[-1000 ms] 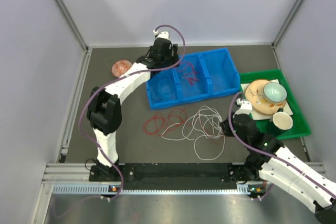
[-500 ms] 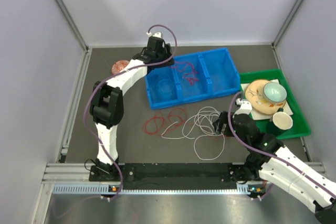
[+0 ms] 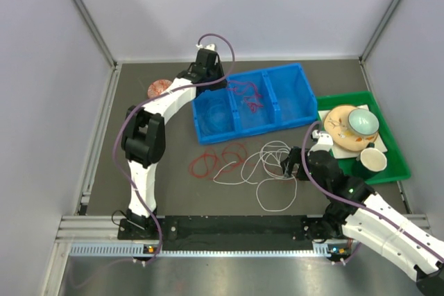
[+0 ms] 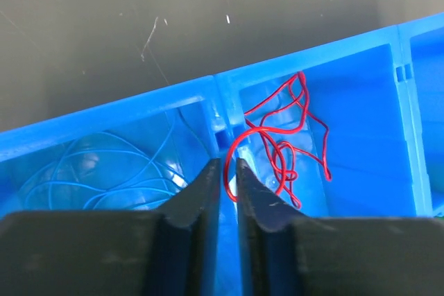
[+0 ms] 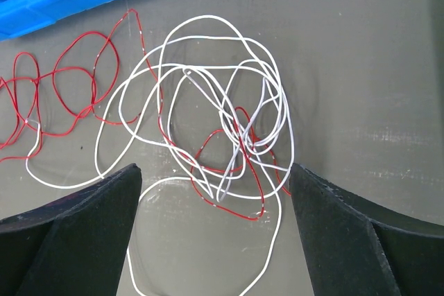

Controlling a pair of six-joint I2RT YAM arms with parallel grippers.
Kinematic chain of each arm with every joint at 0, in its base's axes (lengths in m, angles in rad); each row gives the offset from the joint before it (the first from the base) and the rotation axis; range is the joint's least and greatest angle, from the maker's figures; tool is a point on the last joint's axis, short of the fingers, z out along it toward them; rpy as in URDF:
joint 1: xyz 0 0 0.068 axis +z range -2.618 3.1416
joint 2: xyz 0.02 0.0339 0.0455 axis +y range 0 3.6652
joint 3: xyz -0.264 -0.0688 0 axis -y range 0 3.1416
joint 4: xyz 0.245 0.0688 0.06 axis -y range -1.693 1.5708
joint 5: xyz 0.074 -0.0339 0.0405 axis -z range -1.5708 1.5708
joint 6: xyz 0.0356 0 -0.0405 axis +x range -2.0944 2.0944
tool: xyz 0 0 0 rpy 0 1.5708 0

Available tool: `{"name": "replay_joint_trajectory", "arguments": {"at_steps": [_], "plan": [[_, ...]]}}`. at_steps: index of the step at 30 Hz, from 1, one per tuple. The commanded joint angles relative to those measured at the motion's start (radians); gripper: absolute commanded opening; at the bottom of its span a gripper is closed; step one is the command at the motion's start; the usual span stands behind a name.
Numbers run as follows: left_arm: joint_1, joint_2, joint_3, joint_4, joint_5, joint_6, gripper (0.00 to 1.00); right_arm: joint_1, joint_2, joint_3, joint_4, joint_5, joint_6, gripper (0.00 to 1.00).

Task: Untangle the cables

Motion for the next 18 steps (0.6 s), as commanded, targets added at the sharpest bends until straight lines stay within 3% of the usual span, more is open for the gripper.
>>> {"name": "replay_joint_trajectory", "arguments": {"at_steps": [1,5,18], "plan": [[0.000,-0.030,0.028,0.053,0.015,0.001,0.11,-0.008,0.008,0.032,0.022,0.012,0.001,0.86],[0.000,-0.041,0.029,0.070,0.047,0.004,0.01,-0.010,0.013,0.034,0.022,0.011,-0.001,0.86],[-0.023,0.068,0.113,0.070,0.146,0.006,0.00,-0.010,0.048,0.057,-0.020,0.038,0.012,0.93]]}}
